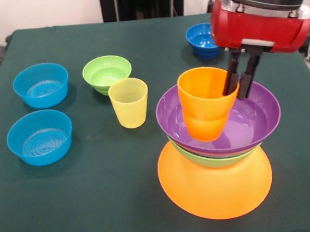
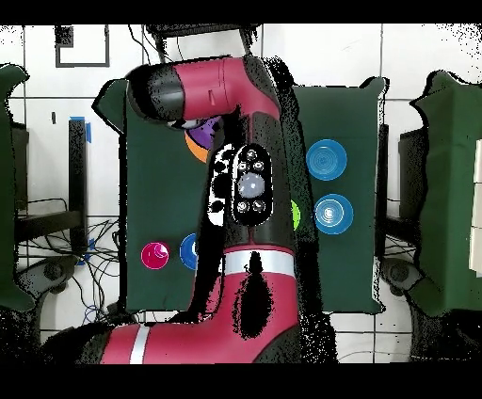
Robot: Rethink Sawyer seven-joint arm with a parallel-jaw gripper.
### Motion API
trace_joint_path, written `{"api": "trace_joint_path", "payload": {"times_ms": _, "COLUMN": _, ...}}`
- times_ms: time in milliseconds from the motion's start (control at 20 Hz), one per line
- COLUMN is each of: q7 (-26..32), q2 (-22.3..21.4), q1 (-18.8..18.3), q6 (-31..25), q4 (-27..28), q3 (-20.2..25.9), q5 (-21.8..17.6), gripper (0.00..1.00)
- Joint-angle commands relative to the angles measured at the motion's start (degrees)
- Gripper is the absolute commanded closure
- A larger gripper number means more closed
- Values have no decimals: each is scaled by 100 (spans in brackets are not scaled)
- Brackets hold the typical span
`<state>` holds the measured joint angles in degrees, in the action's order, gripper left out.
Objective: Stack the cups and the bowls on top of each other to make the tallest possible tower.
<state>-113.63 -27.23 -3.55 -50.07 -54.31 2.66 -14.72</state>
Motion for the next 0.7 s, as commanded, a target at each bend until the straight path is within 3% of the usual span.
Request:
{"api": "trace_joint_path", "payload": {"times_ms": 50, "q7": 1444, "q2": -98, "q1": -84, "q6": -32, "q4": -835, "q3": 574, "q5": -326, "gripper": 100}}
{"api": "trace_joint_path", "payload": {"times_ms": 700, "q7": 1260, "q2": -145, "q1": -233, "q6": 36, "q4": -1223, "q3": 860, "q5": -191, "gripper": 100}}
